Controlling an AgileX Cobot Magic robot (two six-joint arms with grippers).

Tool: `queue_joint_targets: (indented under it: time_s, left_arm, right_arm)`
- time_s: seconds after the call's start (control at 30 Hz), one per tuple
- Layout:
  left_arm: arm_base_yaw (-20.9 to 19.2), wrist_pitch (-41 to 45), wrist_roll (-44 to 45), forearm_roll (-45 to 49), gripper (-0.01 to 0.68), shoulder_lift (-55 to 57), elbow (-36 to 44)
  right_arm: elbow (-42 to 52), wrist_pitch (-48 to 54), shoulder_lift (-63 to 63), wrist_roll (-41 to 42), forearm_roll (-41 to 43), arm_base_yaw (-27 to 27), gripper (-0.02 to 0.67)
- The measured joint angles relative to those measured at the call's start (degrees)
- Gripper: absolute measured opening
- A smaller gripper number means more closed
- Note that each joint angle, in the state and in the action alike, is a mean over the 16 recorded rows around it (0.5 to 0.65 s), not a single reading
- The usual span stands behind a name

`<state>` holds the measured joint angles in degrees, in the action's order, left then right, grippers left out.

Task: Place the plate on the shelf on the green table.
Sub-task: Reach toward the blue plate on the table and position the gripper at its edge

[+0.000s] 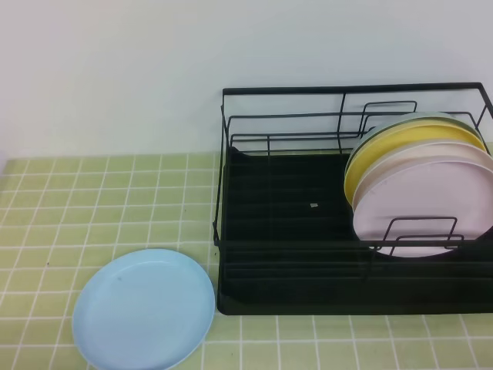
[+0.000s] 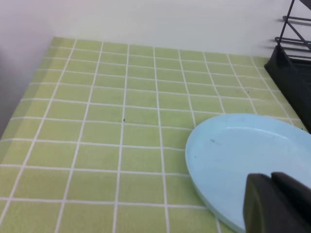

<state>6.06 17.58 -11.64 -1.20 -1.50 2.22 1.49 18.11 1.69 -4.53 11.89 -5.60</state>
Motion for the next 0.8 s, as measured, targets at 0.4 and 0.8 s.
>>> queue_joint_targets:
  time_s: [0.4,0.8]
  left_arm:
    - [0.0,0.0,0.0,0.0,0.000,0.0,0.0]
    - [0.0,0.0,0.0,0.0,0.000,0.0,0.0]
  right_arm:
    - [0.0,0.1,0.0,0.0,-0.1,0.0,-0.004]
    - [0.0,0.1,0.0,0.1,0.3,0.0,-0.004]
